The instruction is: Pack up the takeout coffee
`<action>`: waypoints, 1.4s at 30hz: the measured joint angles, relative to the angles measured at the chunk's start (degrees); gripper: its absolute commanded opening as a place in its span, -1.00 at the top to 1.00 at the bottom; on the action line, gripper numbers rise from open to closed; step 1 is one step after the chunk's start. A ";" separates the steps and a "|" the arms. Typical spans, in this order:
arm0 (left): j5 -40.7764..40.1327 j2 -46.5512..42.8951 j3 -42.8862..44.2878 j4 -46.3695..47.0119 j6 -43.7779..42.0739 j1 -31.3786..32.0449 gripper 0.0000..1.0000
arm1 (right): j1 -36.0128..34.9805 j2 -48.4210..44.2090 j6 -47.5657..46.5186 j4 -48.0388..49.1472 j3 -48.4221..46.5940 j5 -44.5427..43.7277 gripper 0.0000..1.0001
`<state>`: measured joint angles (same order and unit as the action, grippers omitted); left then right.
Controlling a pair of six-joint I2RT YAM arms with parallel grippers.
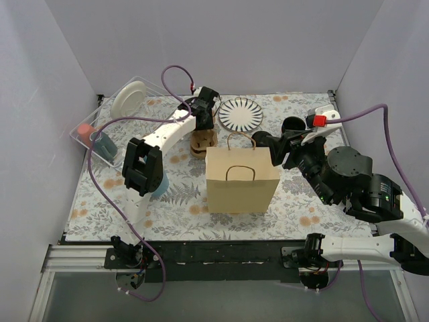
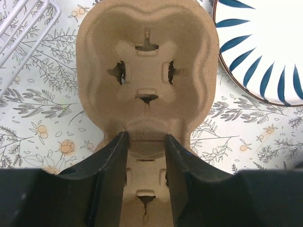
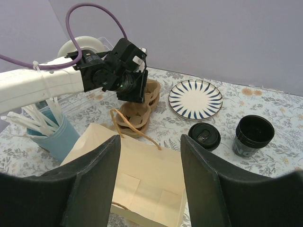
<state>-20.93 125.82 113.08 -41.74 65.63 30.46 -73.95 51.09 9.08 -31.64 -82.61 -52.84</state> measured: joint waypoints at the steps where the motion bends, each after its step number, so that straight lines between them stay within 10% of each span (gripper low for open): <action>1: 0.00 0.00 0.07 -0.28 0.00 0.00 0.46 | 0.00 0.00 0.00 0.00 0.00 0.00 -0.22; 16: 3.37 -5.07 1.60 -2.10 0.07 0.00 0.49 | 0.00 1.25 3.69 -1.18 -0.50 -2.05 -0.16; 25: 9.07 -16.00 -0.90 0.79 -2.23 0.00 0.51 | 1.64 18.49 2.40 -3.37 -18.71 -4.98 -0.17; 42: 23.32 -39.28 -18.05 8.74 -11.23 -0.02 0.49 | 39.98 37.42 5.92 -3.21 -41.51 38.21 -0.14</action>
<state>2.39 86.54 95.02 -32.99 54.39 30.44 -33.98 88.51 15.00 -34.85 -124.11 -14.63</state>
